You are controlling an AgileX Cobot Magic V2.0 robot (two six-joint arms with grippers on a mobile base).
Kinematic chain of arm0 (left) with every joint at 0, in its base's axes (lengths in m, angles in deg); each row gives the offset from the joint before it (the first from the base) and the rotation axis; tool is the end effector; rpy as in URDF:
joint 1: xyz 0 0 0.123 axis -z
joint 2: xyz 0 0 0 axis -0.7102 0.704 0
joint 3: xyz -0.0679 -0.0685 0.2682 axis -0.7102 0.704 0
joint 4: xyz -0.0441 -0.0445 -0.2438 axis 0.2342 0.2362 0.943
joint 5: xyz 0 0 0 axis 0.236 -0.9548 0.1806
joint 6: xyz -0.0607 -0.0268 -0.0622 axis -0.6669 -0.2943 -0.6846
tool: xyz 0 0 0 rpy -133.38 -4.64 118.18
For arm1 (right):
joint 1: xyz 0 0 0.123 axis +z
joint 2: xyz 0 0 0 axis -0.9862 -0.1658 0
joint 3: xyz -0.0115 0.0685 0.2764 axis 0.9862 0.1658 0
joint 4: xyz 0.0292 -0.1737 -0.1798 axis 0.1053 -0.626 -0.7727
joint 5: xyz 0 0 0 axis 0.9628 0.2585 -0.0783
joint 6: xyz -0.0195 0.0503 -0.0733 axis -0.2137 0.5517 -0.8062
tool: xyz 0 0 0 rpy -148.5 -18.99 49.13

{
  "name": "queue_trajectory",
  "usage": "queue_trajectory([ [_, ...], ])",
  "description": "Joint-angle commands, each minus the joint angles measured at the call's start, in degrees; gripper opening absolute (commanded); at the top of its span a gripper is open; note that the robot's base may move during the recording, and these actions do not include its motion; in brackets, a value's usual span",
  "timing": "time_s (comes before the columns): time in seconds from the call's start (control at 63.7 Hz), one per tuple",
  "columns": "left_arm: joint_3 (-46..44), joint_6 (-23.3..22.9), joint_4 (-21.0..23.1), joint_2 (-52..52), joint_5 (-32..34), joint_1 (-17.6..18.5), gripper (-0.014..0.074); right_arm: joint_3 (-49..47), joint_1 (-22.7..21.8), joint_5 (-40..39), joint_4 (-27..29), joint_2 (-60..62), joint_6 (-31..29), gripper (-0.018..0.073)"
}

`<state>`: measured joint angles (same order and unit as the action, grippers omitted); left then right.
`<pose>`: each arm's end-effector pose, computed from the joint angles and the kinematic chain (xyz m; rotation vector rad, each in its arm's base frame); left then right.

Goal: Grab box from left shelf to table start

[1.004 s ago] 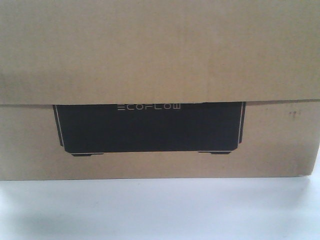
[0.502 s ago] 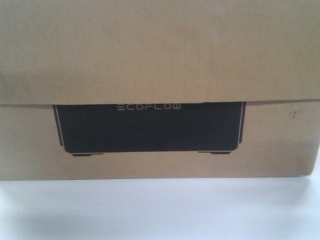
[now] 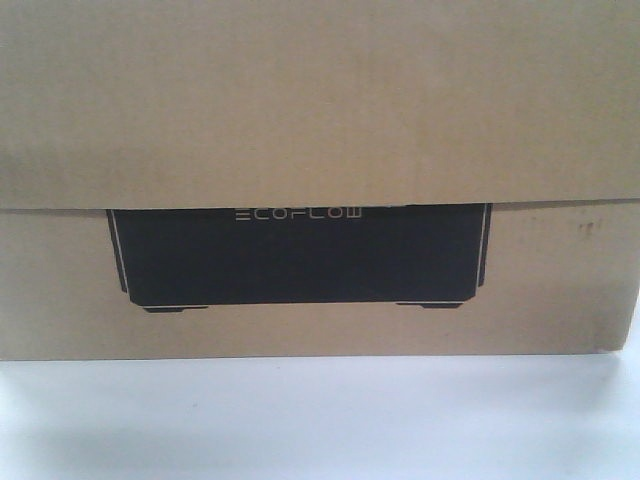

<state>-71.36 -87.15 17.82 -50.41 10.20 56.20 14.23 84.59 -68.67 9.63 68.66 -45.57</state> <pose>0.0625 -0.0042 0.2848 0.0433 1.6801 -0.1194 0.0567 0.0045 0.1931 0.0223 1.6198 0.1405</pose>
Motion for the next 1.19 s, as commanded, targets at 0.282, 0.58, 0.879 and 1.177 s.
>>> queue_trajectory([
  [0.282, 11.09, 2.58, 11.50, -10.31, 9.44, -6.11, -0.0094, -1.02, -0.51, -5.54, -0.79, 0.80, -0.63, 0.0051],
  [0.58, 21.06, 14.54, 16.61, -13.30, 23.98, -8.34, -0.0094, -1.02, -0.51, -5.48, -0.79, 0.80, -0.63, 0.0051],
  [0.879, 21.01, 14.54, 16.61, -13.30, 22.32, -8.24, -0.0094, -1.02, -0.51, -5.48, -0.79, 0.80, -0.63, 0.0051],
  [1.177, 21.01, 14.54, 16.61, -13.30, 22.32, -8.24, -0.0094, -1.02, -0.51, -5.48, -0.79, 0.80, -0.63, 0.0051],
])
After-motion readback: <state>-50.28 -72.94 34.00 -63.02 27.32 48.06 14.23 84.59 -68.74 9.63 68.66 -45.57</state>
